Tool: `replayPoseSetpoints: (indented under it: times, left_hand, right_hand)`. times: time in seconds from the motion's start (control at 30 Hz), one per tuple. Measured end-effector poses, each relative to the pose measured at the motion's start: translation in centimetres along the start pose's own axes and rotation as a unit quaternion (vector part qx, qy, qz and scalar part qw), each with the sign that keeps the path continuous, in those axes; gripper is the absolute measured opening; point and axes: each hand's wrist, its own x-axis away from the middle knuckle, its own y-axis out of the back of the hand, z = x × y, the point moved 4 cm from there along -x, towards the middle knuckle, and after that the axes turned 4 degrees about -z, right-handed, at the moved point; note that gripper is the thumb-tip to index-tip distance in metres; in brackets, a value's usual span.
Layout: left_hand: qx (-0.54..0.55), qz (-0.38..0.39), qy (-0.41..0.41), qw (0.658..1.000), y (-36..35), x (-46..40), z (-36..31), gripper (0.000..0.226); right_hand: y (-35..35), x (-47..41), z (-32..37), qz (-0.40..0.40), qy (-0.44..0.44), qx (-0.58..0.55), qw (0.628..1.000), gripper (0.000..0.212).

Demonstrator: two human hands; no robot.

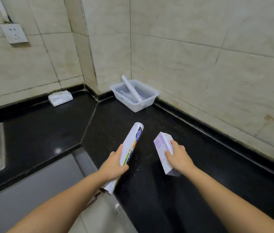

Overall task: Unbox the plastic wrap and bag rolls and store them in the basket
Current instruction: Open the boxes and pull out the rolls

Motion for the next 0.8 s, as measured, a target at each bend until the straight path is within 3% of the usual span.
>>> replayPoseSetpoints:
  times: [0.17, 0.3, 0.5, 0.67, 0.8]
  left_hand:
    - [-0.051, 0.057, -0.076, 0.994, 1.3, -12.0, 1.2, 0.091]
    - [-0.080, 0.137, -0.159, 0.974, 2.7, -21.3, 1.7, 0.093]
    - [-0.128, 0.220, -0.248, 0.935, 3.5, -29.3, 2.9, 0.092]
    - [-0.157, 0.234, -0.275, 0.919, 2.3, -30.9, 4.3, 0.093]
    - [-0.226, 0.179, -0.317, 0.904, 1.7, -31.0, 5.5, 0.092]
  right_hand:
    - [-2.0, -7.9, 1.4, -0.050, -0.041, -0.006, 0.998, 0.051]
    - [-4.2, -12.3, 2.7, -0.088, -0.133, -0.028, 0.987, 0.051]
    - [-7.5, -14.6, 5.8, -0.109, -0.209, 0.047, 0.971, 0.051]
    - [-10.3, -13.7, 6.4, -0.096, -0.216, 0.145, 0.961, 0.054]
    - [-11.8, -13.3, 6.1, -0.110, -0.224, 0.208, 0.946, 0.061]
